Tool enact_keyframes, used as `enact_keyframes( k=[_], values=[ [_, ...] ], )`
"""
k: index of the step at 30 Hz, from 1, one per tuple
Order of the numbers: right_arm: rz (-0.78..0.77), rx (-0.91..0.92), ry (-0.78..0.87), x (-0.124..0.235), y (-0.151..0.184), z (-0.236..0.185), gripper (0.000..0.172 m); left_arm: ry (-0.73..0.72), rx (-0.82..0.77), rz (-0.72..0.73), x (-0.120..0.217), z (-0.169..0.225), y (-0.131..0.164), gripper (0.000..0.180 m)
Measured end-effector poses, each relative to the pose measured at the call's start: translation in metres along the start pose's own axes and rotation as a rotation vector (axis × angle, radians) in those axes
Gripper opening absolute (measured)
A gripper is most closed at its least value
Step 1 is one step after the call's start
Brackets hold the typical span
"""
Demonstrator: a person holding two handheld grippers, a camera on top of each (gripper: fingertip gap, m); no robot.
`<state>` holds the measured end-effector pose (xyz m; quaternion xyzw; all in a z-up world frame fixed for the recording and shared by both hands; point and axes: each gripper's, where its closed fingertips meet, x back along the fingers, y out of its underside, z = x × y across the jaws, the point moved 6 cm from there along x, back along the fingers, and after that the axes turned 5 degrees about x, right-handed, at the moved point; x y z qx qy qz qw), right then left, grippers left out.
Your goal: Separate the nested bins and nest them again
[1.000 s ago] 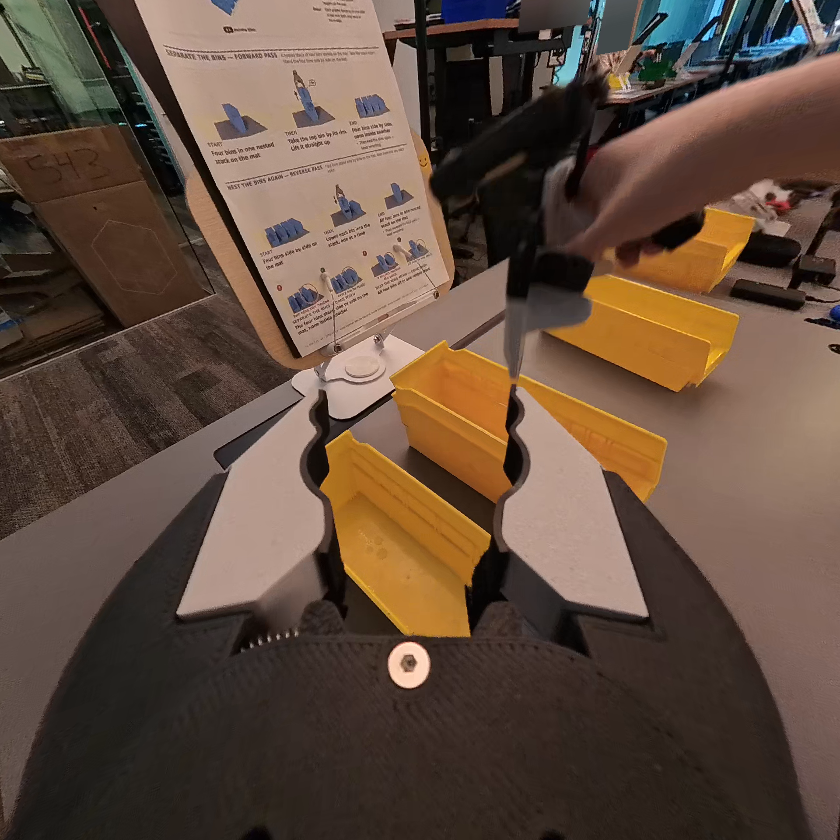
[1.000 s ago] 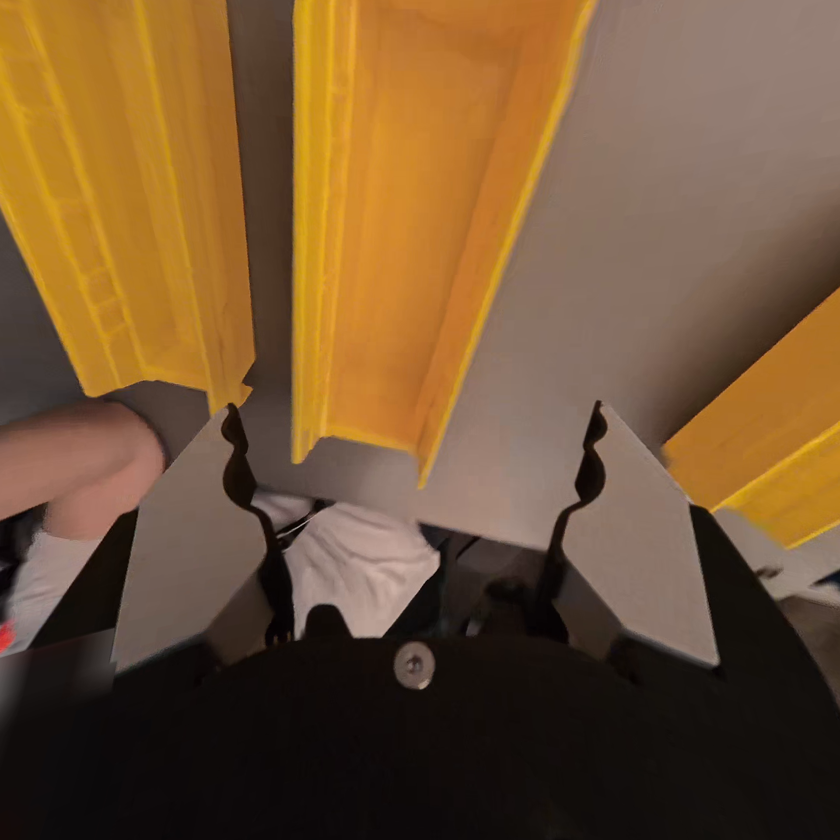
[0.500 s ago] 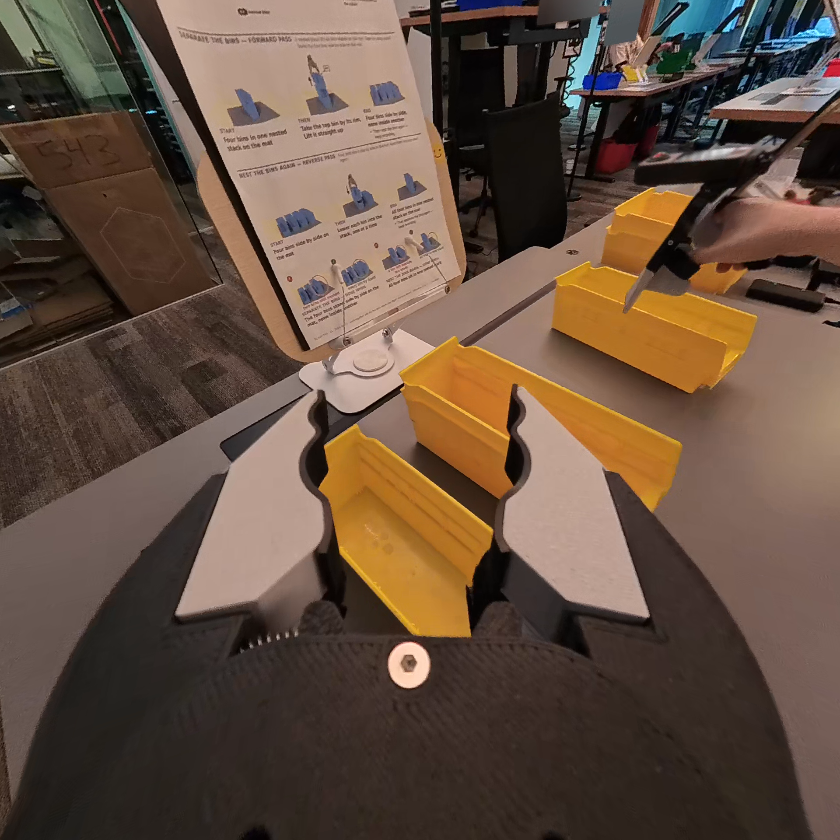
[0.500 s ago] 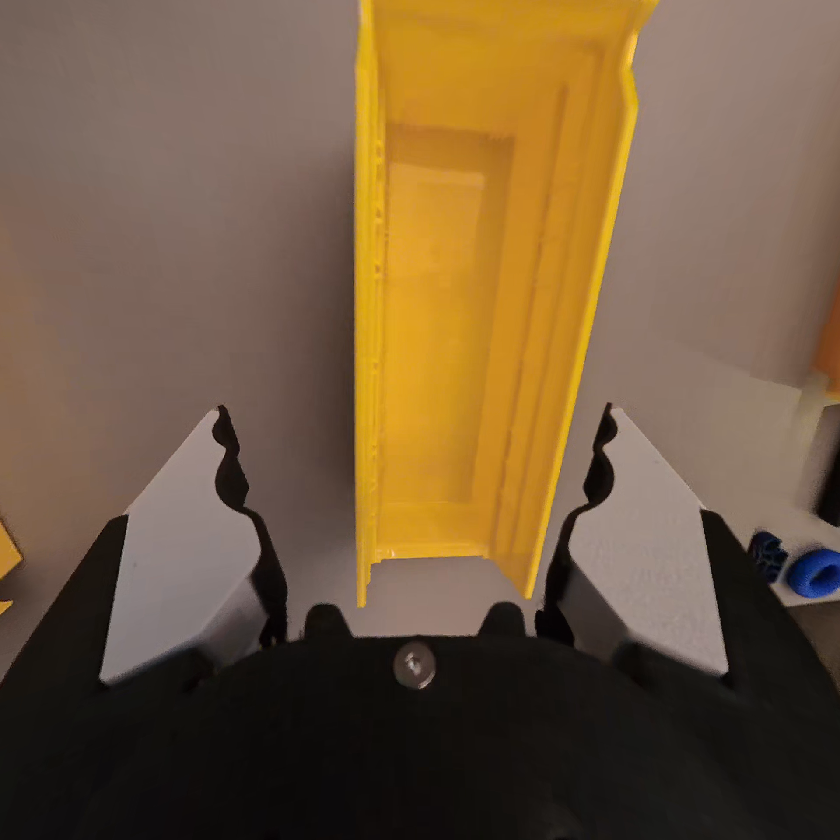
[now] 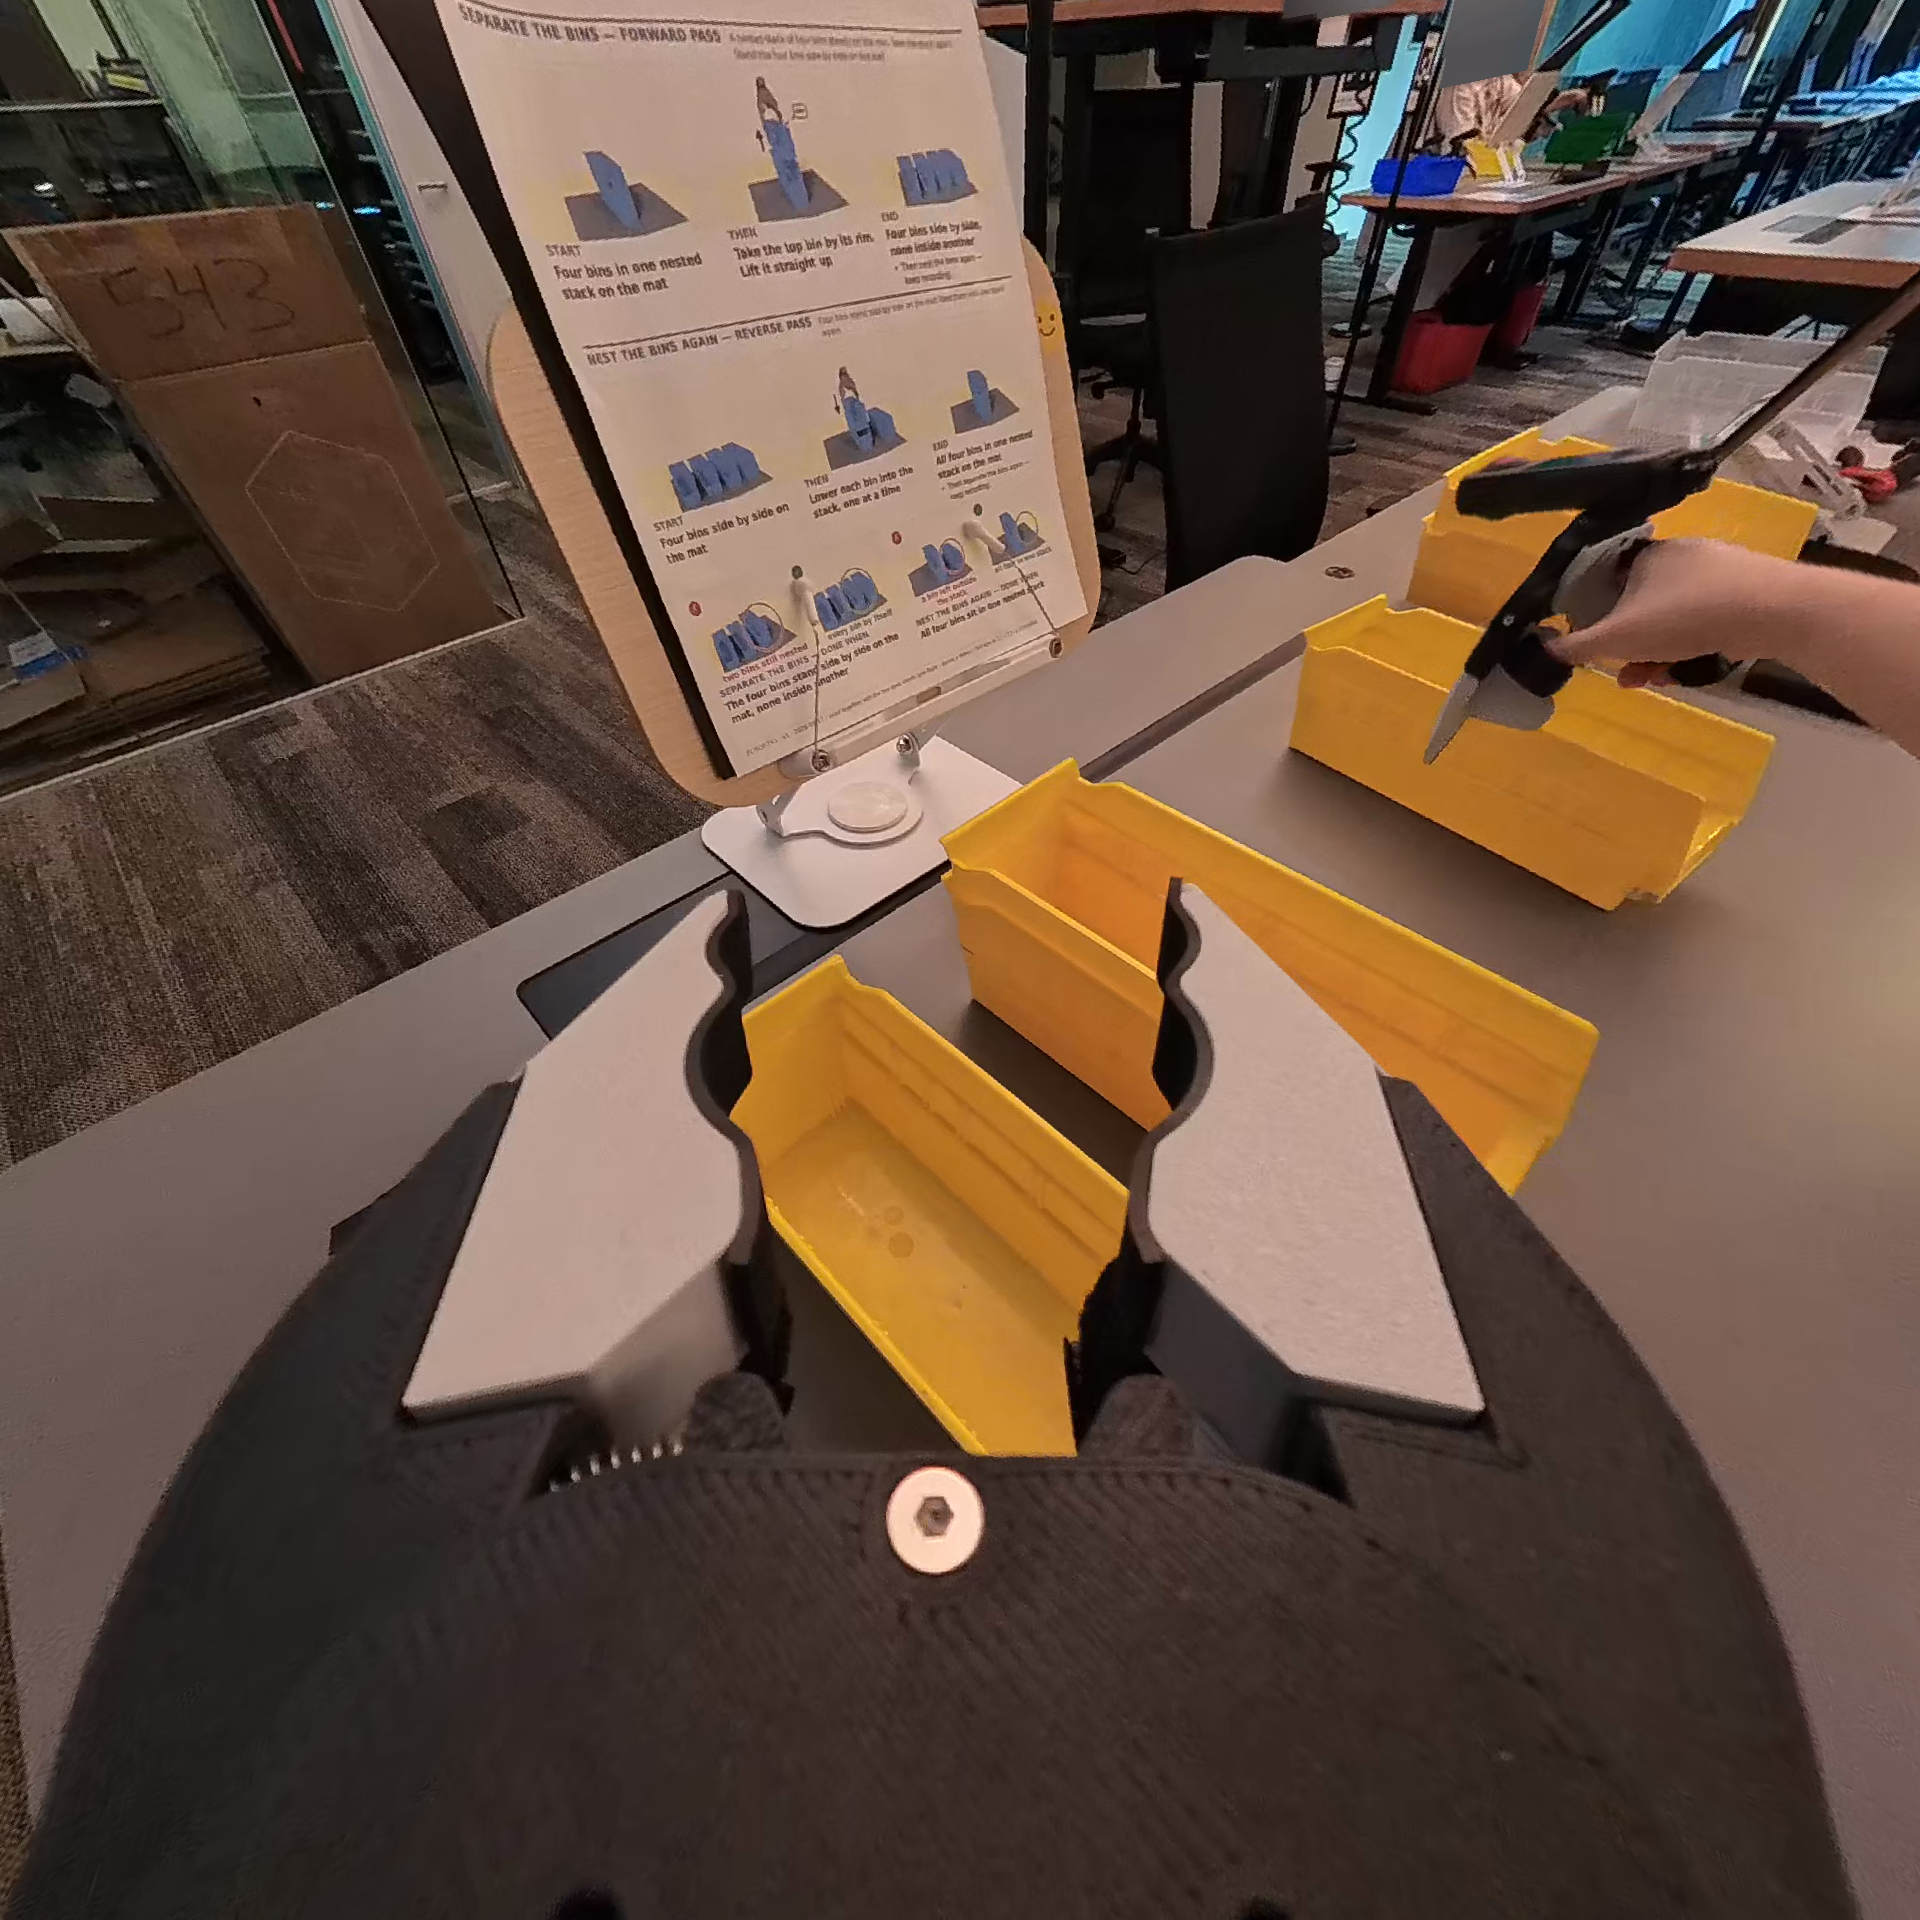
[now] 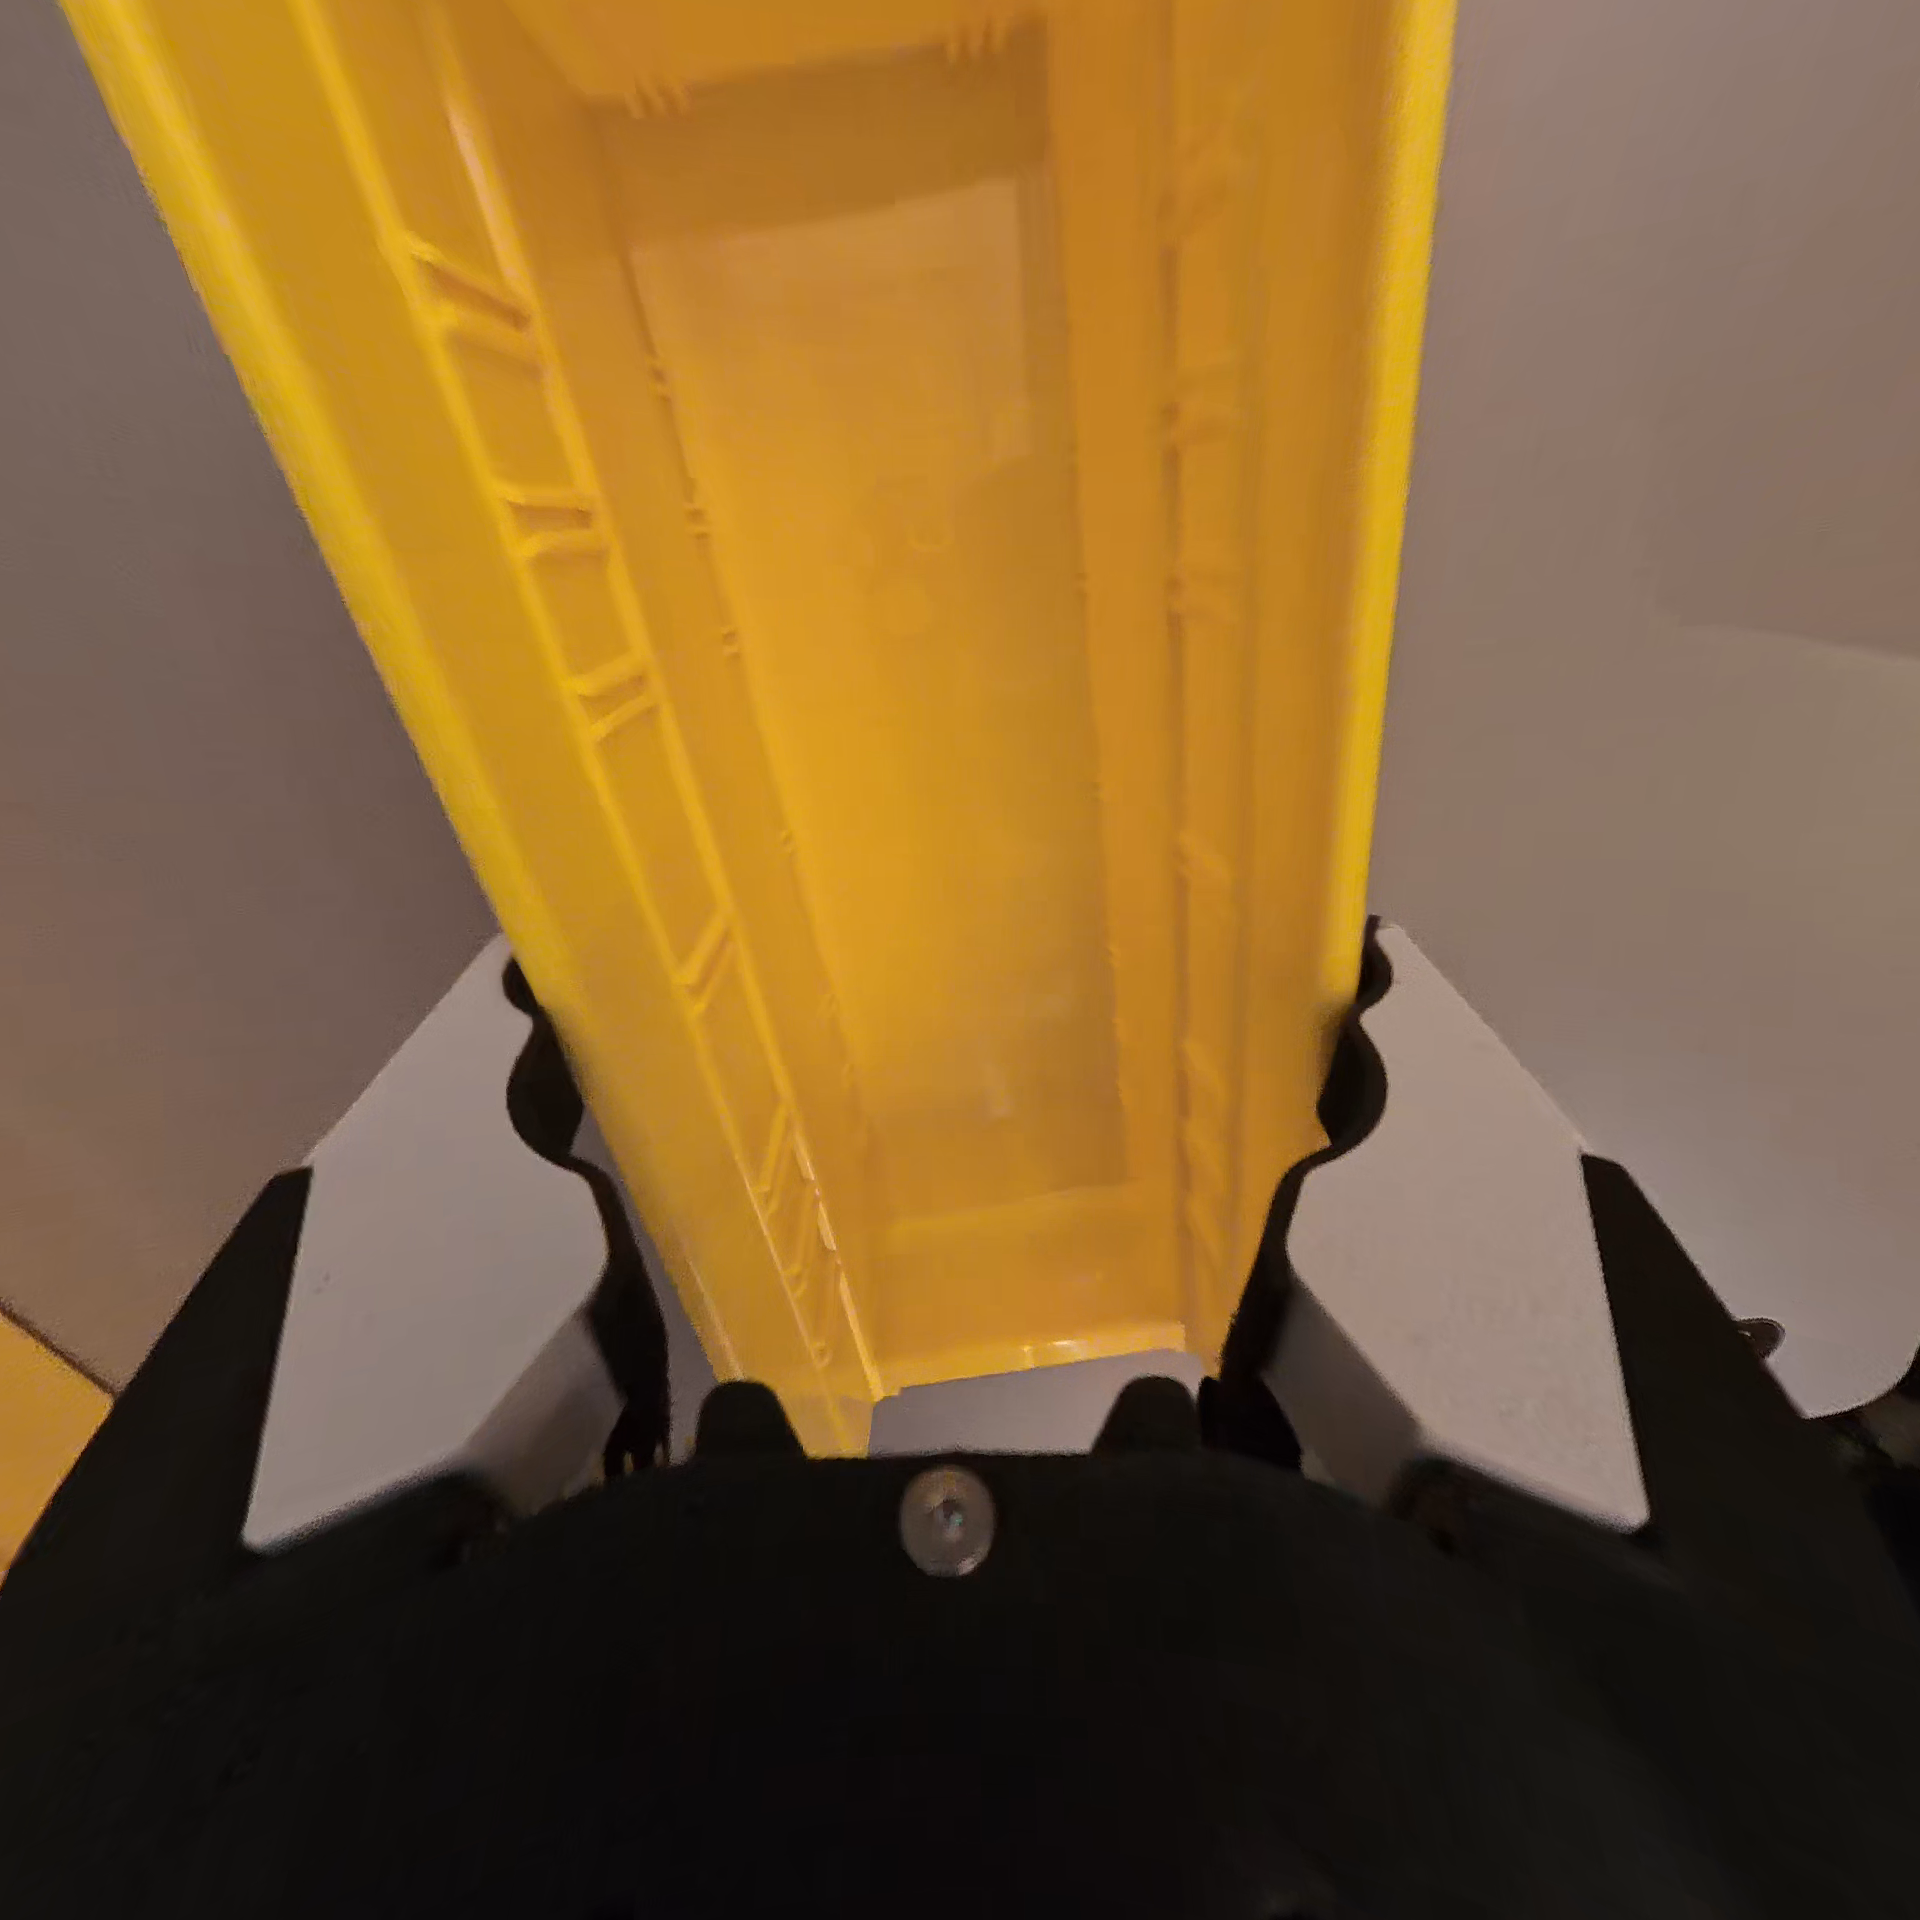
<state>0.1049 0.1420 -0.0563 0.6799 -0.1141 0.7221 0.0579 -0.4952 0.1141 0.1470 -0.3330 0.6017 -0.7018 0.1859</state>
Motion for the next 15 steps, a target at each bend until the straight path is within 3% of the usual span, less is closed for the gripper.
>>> enact_keyframes(
  k=[7,15],
  values=[
    [-0.005,0.029,0.015,0.005,0.001,0.001,0.122,-0.001,-0.006,-0.018,-0.006,0.001,0.002,0.078],
    [-0.034,0.011,-0.049,0.015,0.011,-0.013,0.113,0.006,-0.021,-0.025,-0.008,0.005,0.002,0.078]
  ],
)
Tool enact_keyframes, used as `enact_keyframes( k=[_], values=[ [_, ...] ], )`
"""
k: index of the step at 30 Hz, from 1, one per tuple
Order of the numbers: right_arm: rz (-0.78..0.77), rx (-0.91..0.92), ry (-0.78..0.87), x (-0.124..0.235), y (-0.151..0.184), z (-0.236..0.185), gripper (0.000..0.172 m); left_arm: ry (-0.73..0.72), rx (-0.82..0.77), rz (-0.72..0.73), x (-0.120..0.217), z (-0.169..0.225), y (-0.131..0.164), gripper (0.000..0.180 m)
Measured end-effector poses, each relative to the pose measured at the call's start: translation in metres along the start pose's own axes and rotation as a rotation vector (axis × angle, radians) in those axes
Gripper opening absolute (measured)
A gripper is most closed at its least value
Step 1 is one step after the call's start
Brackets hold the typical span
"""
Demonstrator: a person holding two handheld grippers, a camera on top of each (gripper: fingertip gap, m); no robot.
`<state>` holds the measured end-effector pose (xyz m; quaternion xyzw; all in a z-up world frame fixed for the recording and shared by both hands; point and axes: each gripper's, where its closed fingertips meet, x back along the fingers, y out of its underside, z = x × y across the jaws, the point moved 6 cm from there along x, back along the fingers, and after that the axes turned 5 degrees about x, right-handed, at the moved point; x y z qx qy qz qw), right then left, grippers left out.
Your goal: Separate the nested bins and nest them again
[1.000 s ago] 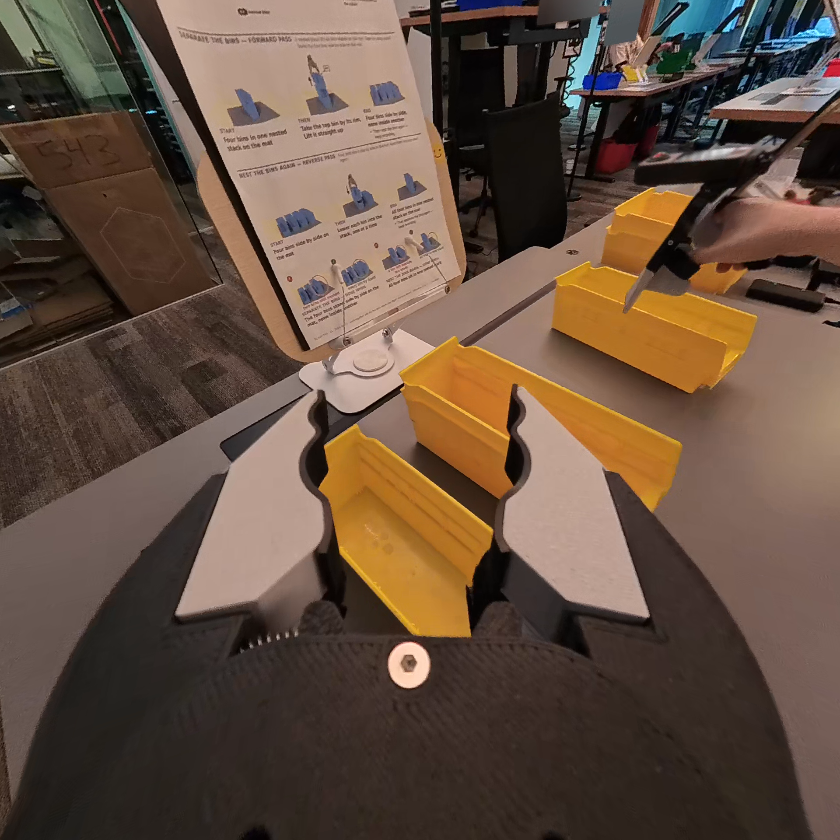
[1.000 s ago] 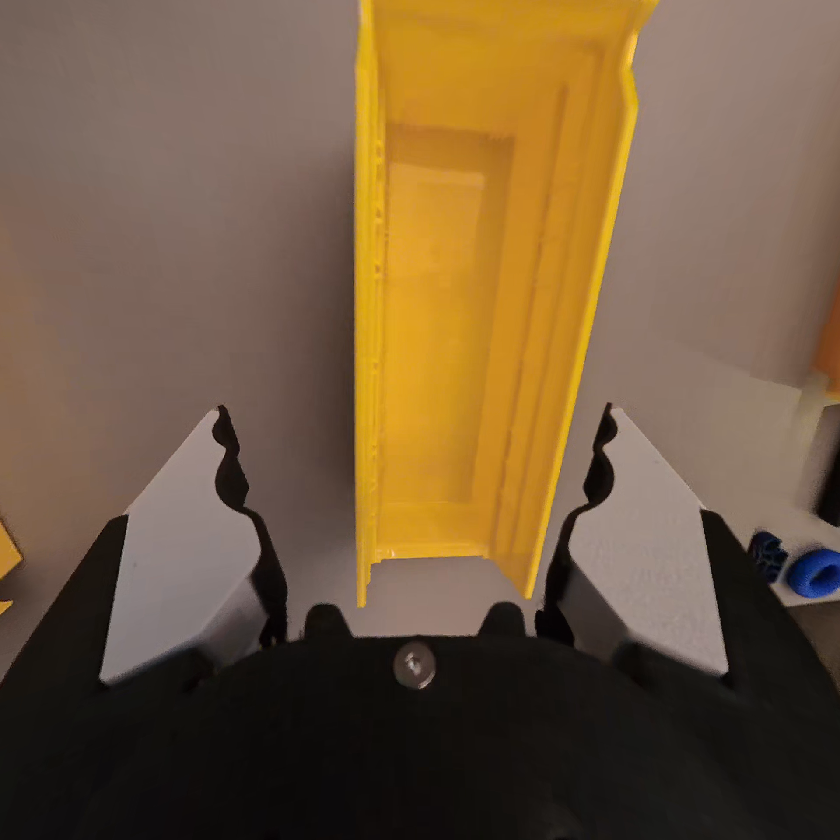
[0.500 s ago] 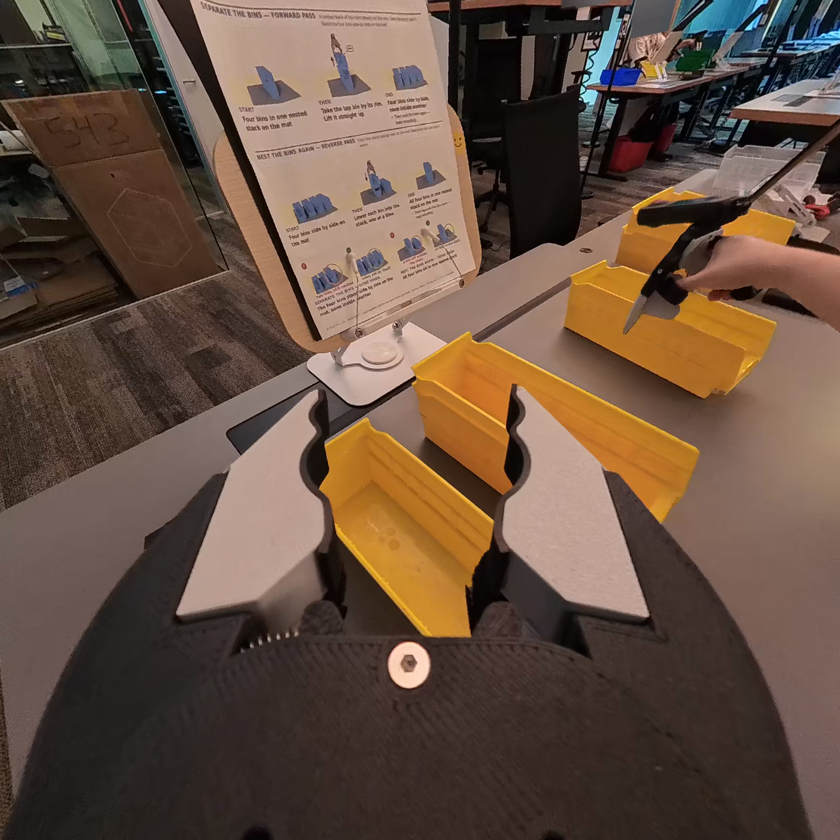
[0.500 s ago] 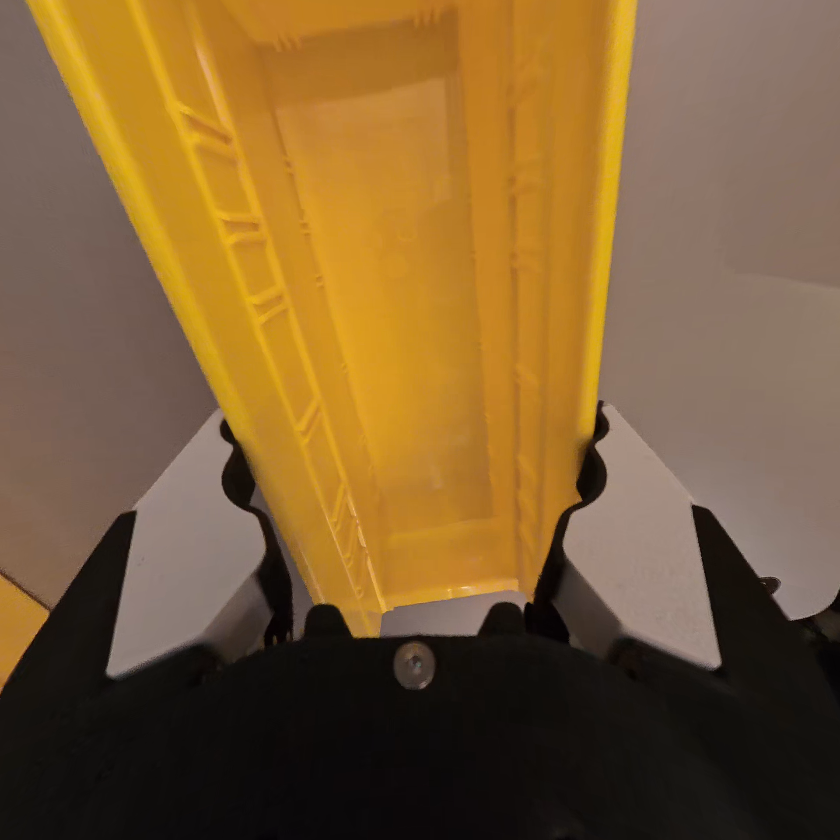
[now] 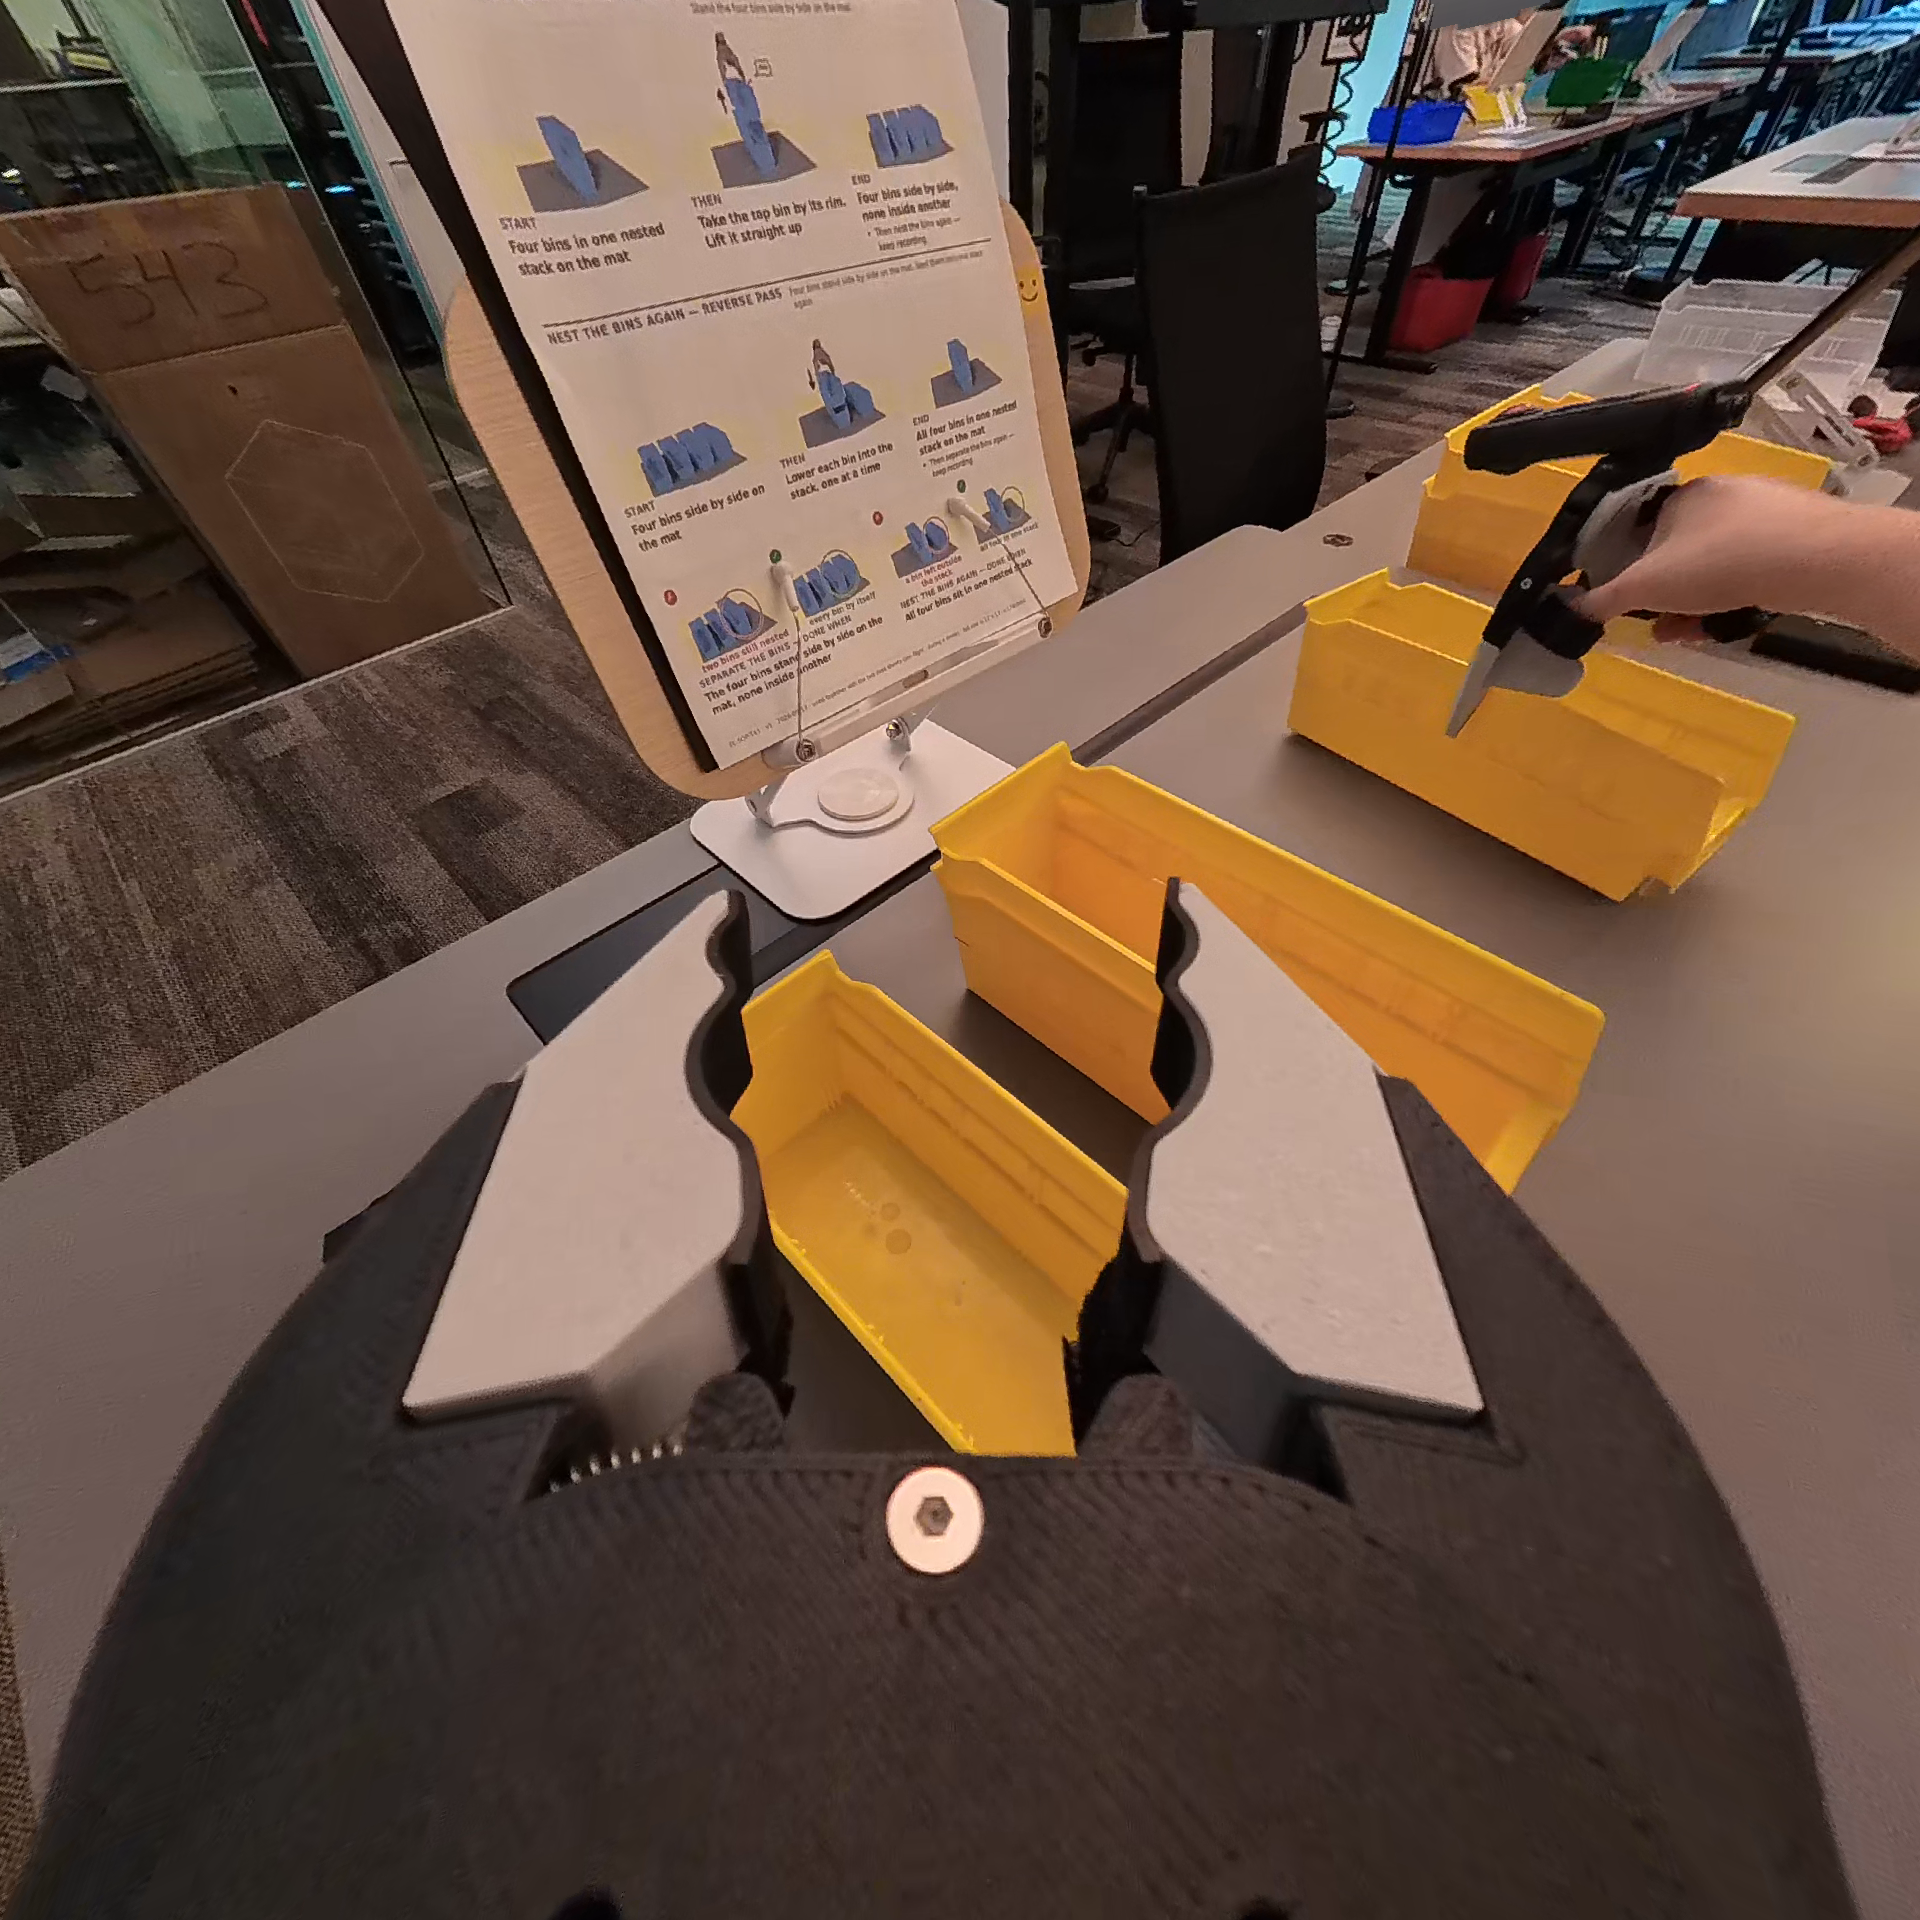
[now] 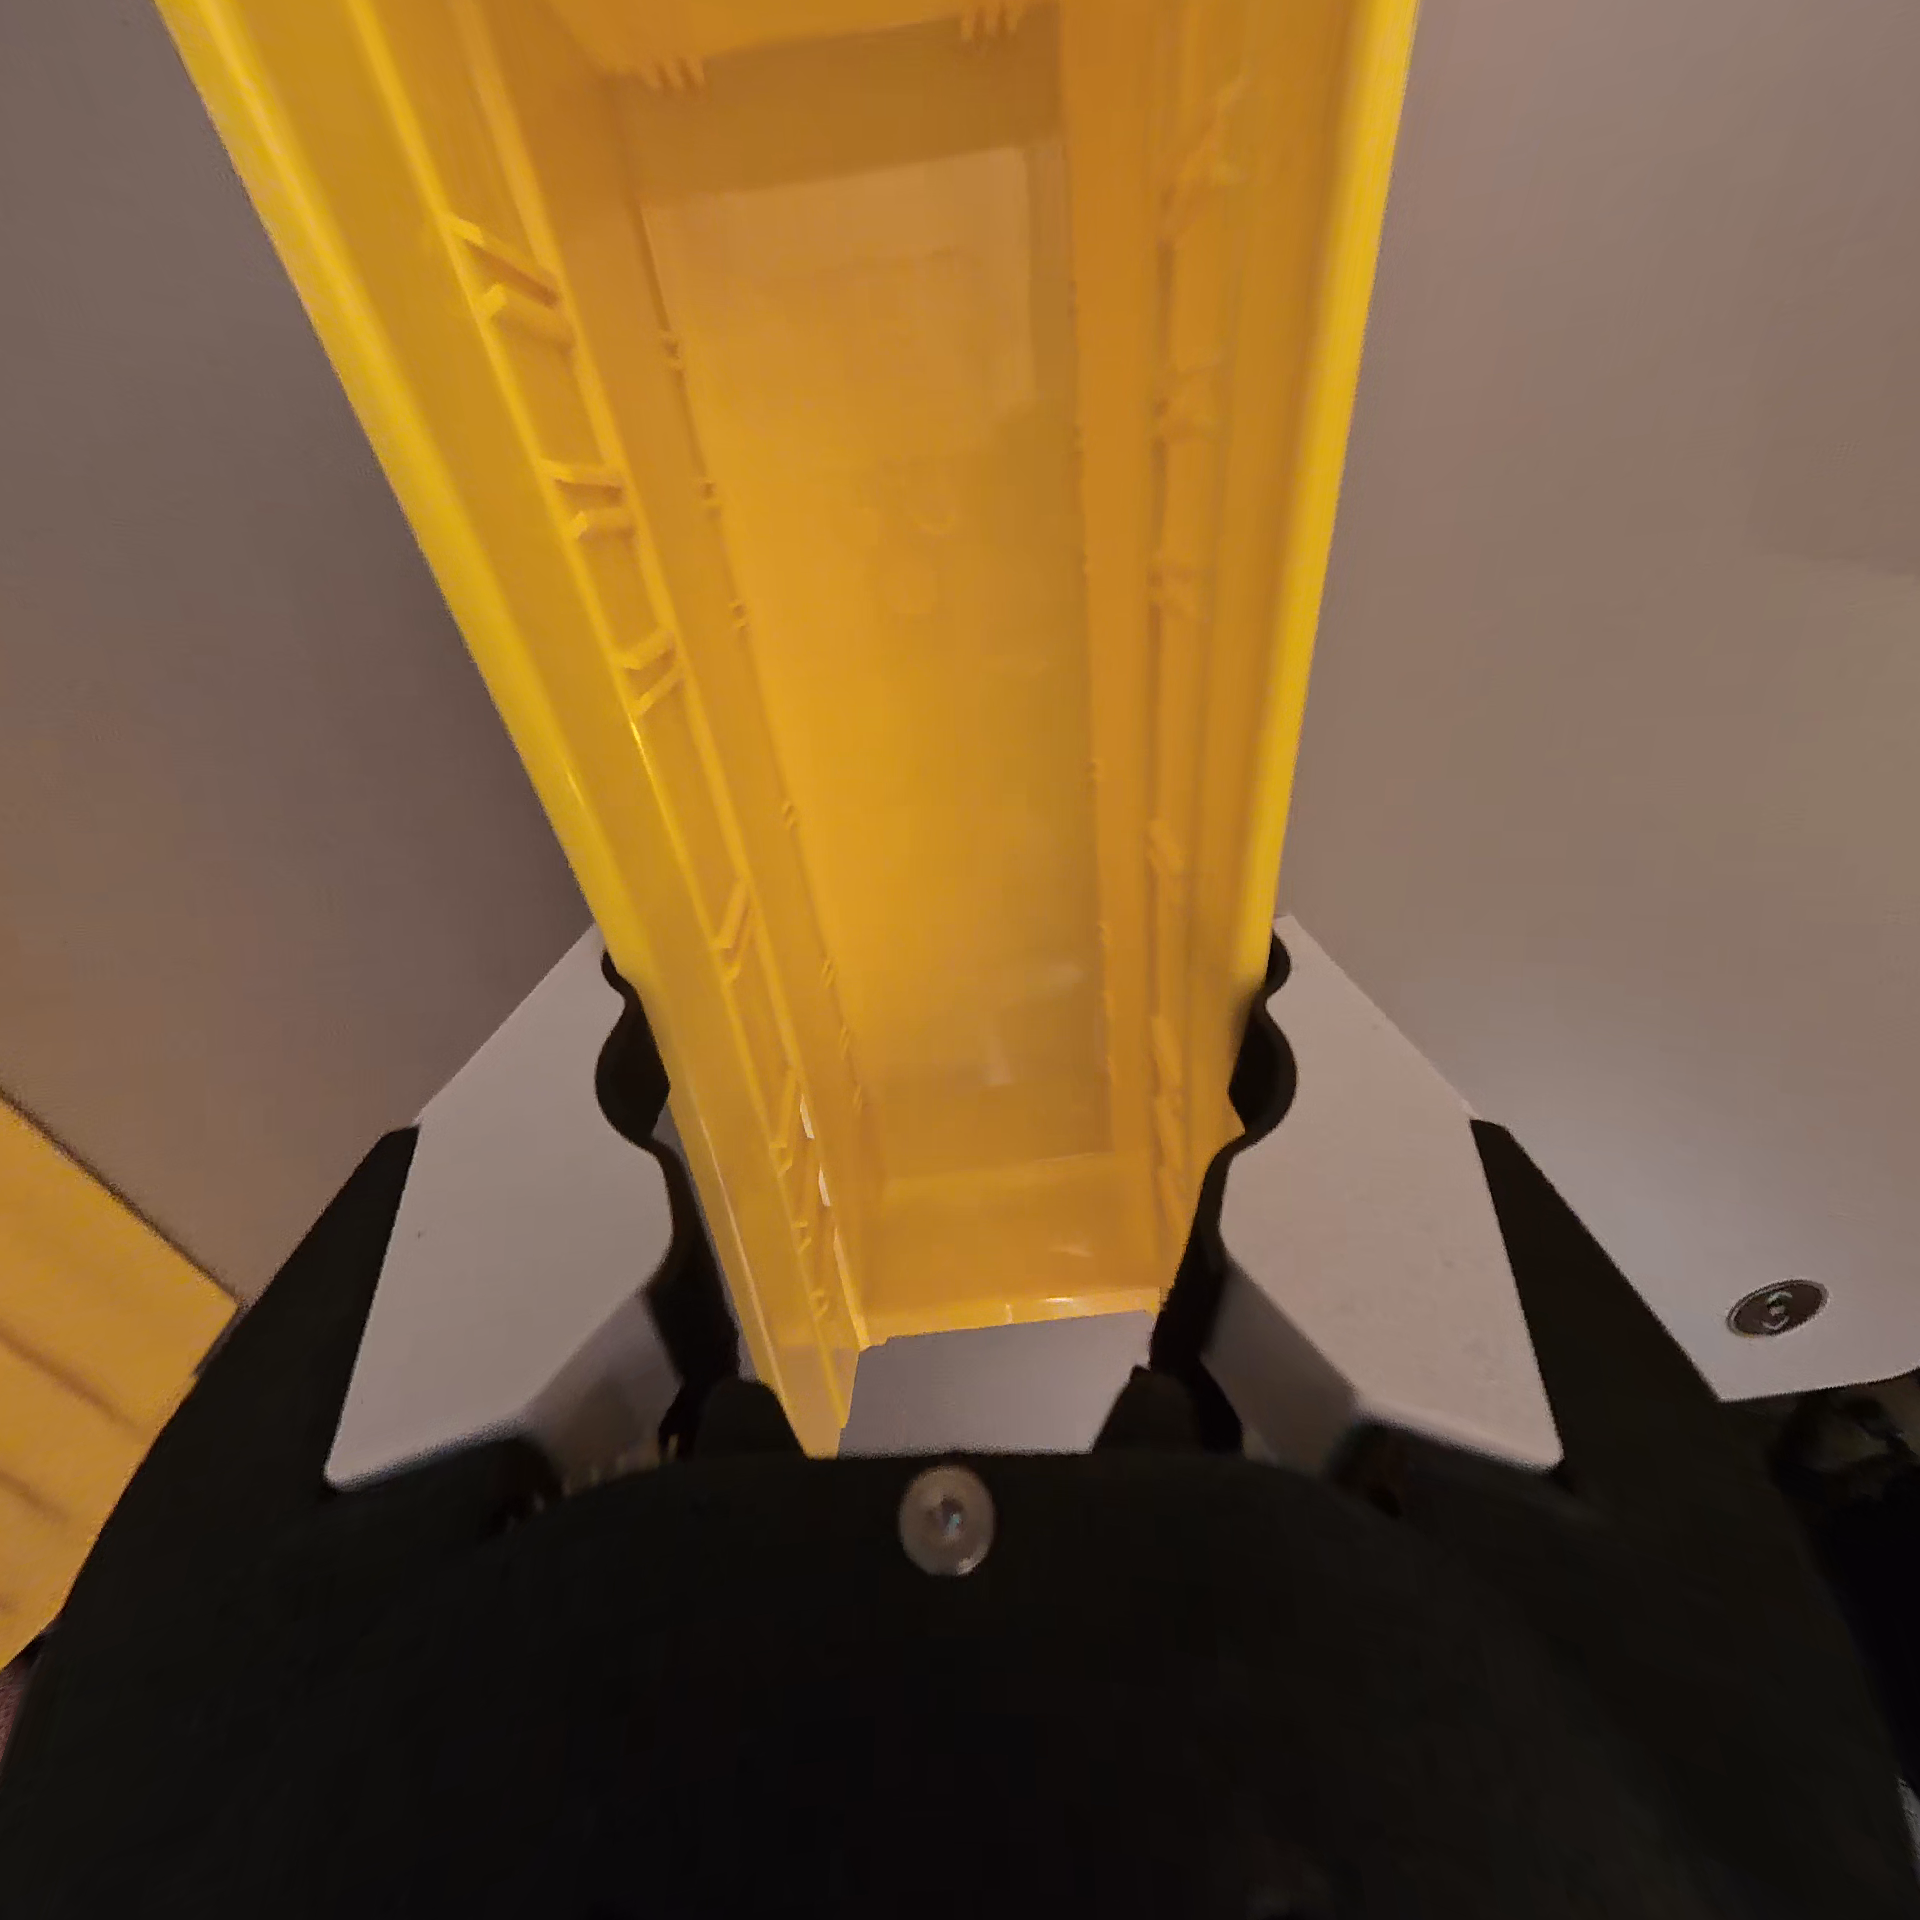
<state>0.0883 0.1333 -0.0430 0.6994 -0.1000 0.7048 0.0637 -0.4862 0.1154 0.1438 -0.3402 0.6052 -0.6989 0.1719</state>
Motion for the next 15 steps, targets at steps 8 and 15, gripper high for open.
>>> enact_keyframes(
  k=[8,15],
  values=[
    [-0.008,0.023,-0.048,0.053,0.012,-0.043,0.114,0.013,0.012,0.010,0.007,-0.003,0.000,0.078],
    [0.039,0.068,-0.032,0.132,0.028,-0.104,0.115,0.003,0.049,0.009,0.008,-0.013,0.002,0.077]
  ],
)
